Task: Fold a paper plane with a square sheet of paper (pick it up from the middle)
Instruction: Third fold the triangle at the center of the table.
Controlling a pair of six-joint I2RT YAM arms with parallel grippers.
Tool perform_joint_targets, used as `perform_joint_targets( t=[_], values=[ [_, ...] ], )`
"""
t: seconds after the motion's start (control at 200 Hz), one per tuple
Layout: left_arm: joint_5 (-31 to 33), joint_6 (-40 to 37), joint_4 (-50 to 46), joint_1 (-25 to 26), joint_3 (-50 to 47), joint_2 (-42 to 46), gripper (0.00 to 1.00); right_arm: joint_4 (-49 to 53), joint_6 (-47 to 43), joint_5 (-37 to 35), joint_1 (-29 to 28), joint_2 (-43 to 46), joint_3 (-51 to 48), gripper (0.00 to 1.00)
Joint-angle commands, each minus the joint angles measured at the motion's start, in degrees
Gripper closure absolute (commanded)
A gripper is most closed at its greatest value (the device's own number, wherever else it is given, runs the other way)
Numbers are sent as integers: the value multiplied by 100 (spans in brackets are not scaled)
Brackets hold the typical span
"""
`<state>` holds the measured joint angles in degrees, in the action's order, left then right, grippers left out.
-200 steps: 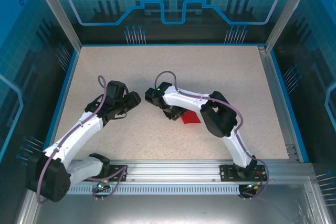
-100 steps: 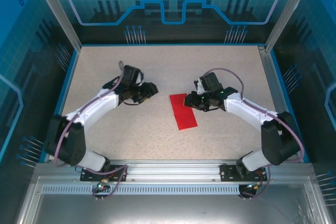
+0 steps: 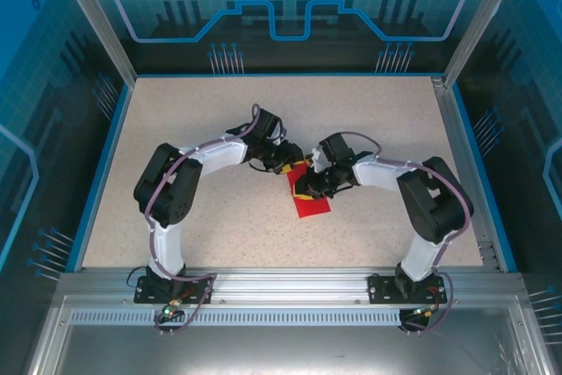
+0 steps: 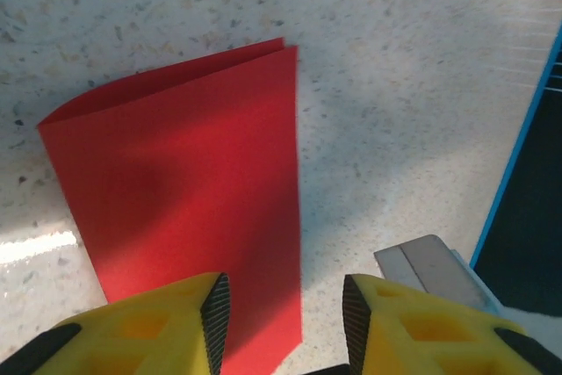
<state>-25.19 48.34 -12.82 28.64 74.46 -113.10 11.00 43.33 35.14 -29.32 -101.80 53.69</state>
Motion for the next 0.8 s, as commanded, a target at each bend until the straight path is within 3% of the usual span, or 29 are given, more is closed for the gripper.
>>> perform_joint_targets(
  t=[0.0, 0.195, 0.345, 0.795],
  values=[
    [-41, 128, 77, -12, 189, -231, 58, -285, -31, 178, -146, -161, 79, 84],
    [-158, 10, 11, -259, 483, -800, 58, -98, -114, -263, -332, -355, -89, 82],
    [-177, -69, 25, -457, 463, -949, 58, -327, 3, -97, -391, -515, -487, 82],
    [-250, -301, -106, -697, 496, -1221, 58, -134, 430, -596, -892, 241, -1062, 79]
  ],
)
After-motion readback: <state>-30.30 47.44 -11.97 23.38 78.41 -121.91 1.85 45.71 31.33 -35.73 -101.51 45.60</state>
